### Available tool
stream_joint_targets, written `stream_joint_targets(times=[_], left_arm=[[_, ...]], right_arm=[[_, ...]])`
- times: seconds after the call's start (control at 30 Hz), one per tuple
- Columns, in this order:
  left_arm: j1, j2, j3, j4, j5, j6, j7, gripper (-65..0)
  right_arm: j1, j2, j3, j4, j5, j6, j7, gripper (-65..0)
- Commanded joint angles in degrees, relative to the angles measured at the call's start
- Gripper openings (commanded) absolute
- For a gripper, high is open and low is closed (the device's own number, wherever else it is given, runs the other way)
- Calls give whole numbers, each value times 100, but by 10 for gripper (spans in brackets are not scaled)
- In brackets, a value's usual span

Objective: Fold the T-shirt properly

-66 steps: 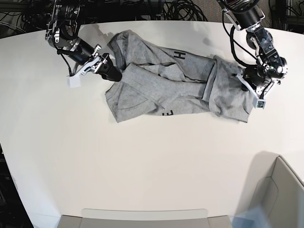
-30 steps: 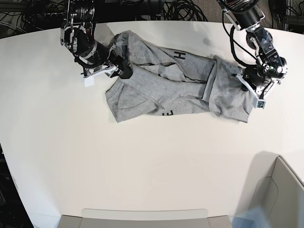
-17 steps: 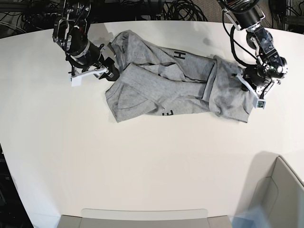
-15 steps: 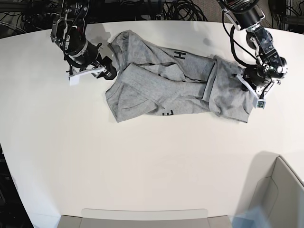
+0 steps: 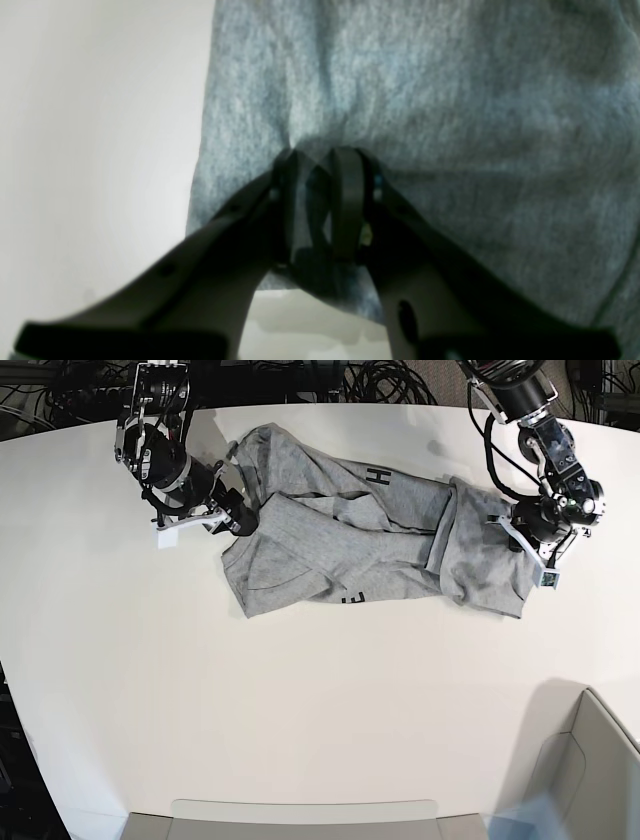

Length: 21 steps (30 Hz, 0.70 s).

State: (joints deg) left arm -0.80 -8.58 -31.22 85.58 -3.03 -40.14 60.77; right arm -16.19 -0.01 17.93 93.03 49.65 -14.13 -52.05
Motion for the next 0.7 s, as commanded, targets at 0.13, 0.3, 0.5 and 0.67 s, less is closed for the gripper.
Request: stream_joint_targets(times=[0.13, 0.3, 0.5, 0.67], left_arm=[[40, -8, 23, -35, 202, 14, 283, -531], [31, -8, 23, -35, 202, 14, 283, -531], [40, -8, 23, -35, 202, 14, 283, -531], [40, -8, 23, -26, 202, 14, 292, -531]], right_arm=[[-30, 23, -365, 55, -143, -139, -83, -410], [-21, 5, -857, 81, -169, -139, -74, -410], [93, -12, -1007, 46, -178, -139, -65, -410], [304, -12, -1024, -174, -178, -139, -65, -410]])
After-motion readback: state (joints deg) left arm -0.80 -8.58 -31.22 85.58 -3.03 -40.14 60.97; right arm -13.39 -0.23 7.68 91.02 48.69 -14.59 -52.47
